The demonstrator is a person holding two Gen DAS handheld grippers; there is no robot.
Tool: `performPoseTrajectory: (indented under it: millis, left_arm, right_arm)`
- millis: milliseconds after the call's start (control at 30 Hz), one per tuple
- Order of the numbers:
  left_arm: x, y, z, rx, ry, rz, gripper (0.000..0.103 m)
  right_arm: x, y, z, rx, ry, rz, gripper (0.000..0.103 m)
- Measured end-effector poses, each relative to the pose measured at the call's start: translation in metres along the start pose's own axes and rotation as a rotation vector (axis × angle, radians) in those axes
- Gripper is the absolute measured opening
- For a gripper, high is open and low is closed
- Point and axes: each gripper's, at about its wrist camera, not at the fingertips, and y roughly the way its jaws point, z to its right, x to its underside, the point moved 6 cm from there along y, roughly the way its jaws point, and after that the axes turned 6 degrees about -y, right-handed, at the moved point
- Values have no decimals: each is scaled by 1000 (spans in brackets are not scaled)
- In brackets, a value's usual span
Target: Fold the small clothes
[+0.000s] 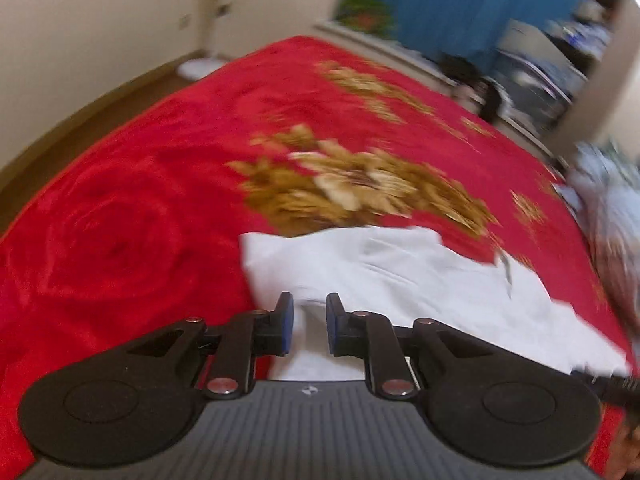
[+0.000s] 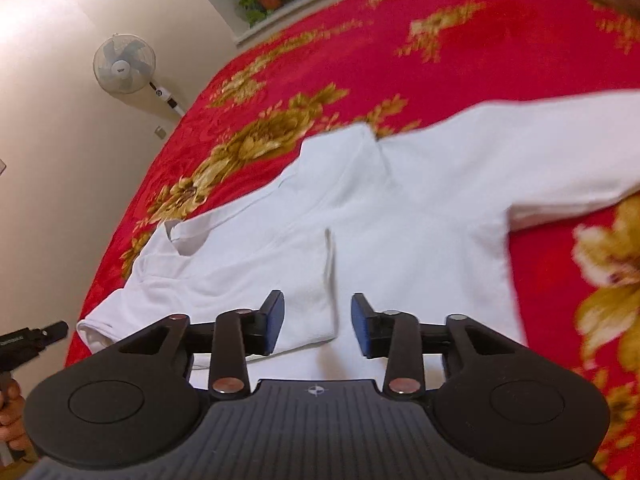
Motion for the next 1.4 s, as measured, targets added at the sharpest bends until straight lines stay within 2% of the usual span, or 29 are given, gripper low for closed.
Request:
performPoseTrajectory:
  millis: [67, 167, 233, 267, 300, 367, 467, 533, 600, 667, 700, 733, 800, 833, 867, 900, 933, 967, 1033, 1067, 1133, 1200, 1267, 1300, 1333, 1400]
  left_arm:
    - [-8, -3, -12, -8, -37, 3, 18]
    - [-13, -10, -23, -11, -57, 5, 21]
    - [-15, -9, -25, -8, -69, -2, 22]
    - [-12, -11, -26, -3, -73, -6, 24]
    - [-11, -9, -26, 4, -78, -12, 27]
    - [-9, 2, -20, 20, -74, -17, 33]
    - [-8, 11, -8, 45, -49, -19, 34]
    - [-5, 18, -1, 60, -28, -33, 34]
    - [1, 25, 5, 63, -12, -53, 34]
    - [10, 36, 10, 64, 6, -94, 34]
    - [16, 42, 14, 67, 20, -121, 34]
    - [20, 47, 17, 66, 32, -138, 35]
    - [31, 57, 23, 51, 74, -177, 38]
    - [37, 62, 24, 32, 103, -202, 38]
    - [45, 67, 23, -9, 141, -229, 38]
    - [55, 74, 20, -68, 188, -270, 38]
    - [62, 77, 18, -89, 226, -286, 38]
    - [65, 75, 19, -87, 262, -280, 38]
    - [66, 72, 19, -94, 281, -286, 38]
    - [66, 71, 17, -94, 274, -288, 38]
    - [61, 66, 20, -83, 269, -269, 38]
    - [55, 58, 26, -55, 277, -222, 38]
    - [48, 51, 31, -6, 256, -181, 38]
    - [47, 48, 35, 23, 244, -169, 38]
    - [48, 48, 36, 39, 244, -167, 38]
    - [53, 51, 40, 42, 266, -183, 38]
  right_arm:
    - [2, 17, -3, -10, 8, -33, 41]
    - [7, 41, -5, 31, -16, -70, 41]
    - [8, 51, -13, 42, -73, -69, 21]
    - [7, 53, -17, 54, -112, -58, 5]
    - [3, 51, -22, 53, -141, -40, 3]
    - [-15, 32, -29, 16, -151, 49, 3]
    - [-52, -20, -39, -52, -196, 250, 3]
    - [-64, -39, -29, 40, -254, 304, 3]
    - [-65, -32, 2, 157, -212, 237, 3]
    - [-56, -12, 45, 300, -125, 112, 3]
    - [-50, -2, 60, 330, -101, 60, 4]
    - [-46, 6, 69, 319, -80, 24, 5]
    - [-45, 10, 72, 294, -66, 23, 8]
    - [-46, 9, 71, 283, -62, 34, 14]
    - [-47, 7, 72, 262, -45, 41, 30]
    - [-48, 8, 73, 236, -19, 46, 35]
    - [-49, 10, 73, 220, -3, 41, 38]
    - [-48, 14, 75, 203, 6, 19, 38]
    - [-47, 20, 79, 220, -8, -5, 12]
    - [-49, 20, 82, 238, -9, -3, 3]
    - [-60, 10, 77, 226, 20, 65, 3]
    - [-71, -2, 68, 225, -28, 141, 3]
    - [-71, 0, 71, 323, -74, 133, 5]
    - [-69, 2, 75, 366, -84, 123, 9]
    - [-67, 2, 75, 378, -95, 122, 9]
    - [-65, -3, 65, 332, -131, 162, 9]
